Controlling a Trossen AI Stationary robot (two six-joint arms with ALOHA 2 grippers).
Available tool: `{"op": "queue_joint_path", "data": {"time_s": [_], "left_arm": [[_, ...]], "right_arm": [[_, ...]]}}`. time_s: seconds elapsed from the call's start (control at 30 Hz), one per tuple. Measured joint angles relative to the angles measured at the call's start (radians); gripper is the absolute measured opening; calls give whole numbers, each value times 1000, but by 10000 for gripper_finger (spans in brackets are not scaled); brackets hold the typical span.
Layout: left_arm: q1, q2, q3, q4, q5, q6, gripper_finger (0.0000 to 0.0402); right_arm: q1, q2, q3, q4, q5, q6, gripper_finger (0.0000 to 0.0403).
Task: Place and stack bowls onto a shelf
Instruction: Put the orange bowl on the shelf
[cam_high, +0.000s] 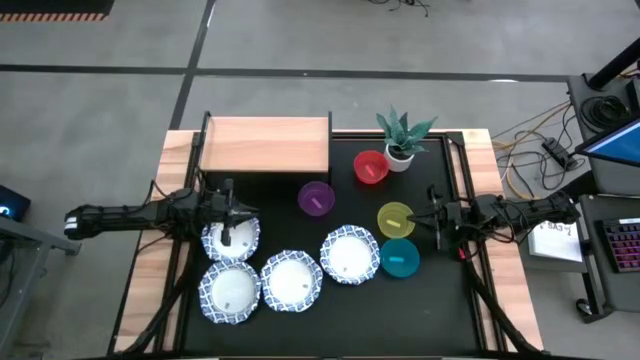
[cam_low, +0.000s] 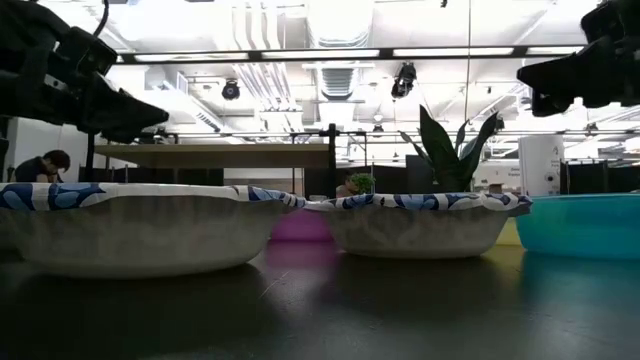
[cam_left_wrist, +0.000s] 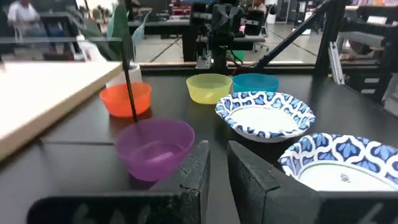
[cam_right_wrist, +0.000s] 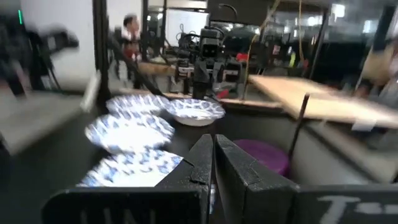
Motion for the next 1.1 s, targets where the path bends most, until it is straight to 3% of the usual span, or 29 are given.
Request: {"op": "queue_joint_path", "data": {"time_s": [0.1,0.27,0.47,0.67,0.9,1.1], "left_arm": [[0,0,0,90,0,-18,39],[0,-1,0,293,-1,-200,39],[0,0,0,469,-1,-416,39],[0,0,0,525,-3,-411,39],[0,0,0,528,-104,-416,39],[-2,0,0,569,-105,-441,39]], "right_arm": [[0,0,0,58,10,187,9],[0,0,2,155,105,247,9],[-1,64,97,122,197,284,9],[-3,254,314,-81,318,316,9],[-3,486,612,-408,469,352,9],[-3,607,786,-517,500,345,9]]}}
